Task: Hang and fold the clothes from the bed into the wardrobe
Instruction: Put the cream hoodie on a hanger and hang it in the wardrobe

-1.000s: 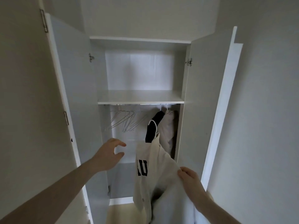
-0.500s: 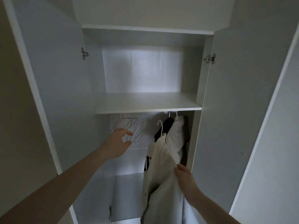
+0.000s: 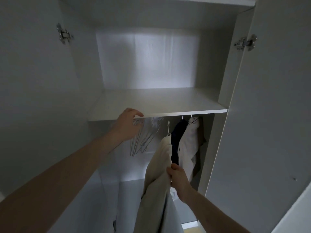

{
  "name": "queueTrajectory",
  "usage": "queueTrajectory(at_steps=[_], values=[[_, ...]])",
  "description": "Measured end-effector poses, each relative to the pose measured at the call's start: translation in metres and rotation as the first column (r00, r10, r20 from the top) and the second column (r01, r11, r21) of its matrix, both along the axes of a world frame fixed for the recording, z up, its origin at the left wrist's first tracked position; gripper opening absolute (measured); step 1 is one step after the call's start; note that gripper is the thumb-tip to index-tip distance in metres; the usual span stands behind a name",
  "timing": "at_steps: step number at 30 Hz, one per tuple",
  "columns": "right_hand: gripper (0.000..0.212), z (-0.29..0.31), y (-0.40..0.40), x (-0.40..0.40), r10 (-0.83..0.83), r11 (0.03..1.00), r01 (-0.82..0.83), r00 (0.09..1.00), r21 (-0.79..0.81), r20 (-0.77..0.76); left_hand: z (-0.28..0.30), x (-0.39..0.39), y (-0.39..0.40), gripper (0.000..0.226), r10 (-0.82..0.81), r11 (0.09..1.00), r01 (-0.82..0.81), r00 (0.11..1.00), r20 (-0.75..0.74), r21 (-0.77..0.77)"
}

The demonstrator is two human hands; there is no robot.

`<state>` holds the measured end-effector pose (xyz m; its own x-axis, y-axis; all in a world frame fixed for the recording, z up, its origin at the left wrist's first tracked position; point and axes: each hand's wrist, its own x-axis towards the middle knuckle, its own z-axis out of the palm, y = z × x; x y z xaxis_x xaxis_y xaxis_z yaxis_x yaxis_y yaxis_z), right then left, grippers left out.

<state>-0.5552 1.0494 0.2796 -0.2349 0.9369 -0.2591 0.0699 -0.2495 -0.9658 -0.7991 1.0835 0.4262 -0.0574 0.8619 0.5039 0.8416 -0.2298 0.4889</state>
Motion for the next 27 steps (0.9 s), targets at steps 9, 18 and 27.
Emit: queueTrajectory(at_steps=[9, 18, 27], values=[[0.022, 0.000, 0.108, -0.037, -0.004, 0.998, -0.002, 0.996, -0.069, -0.085, 0.013, -0.031, 0.091, 0.038, 0.016, 0.999, -0.012, 0.993, -0.118, 0.034], [0.022, -0.016, 0.171, -0.034, -0.138, 0.985, 0.131, 0.989, -0.114, -0.053, 0.007, -0.049, 0.152, 0.040, 0.061, 0.994, -0.071, 0.989, -0.132, -0.077], [0.036, -0.016, 0.150, 0.013, -0.120, 0.993, 0.120, 0.992, -0.012, 0.028, 0.000, -0.055, 0.200, 0.037, -0.016, 0.988, -0.007, 0.989, -0.148, -0.156]])
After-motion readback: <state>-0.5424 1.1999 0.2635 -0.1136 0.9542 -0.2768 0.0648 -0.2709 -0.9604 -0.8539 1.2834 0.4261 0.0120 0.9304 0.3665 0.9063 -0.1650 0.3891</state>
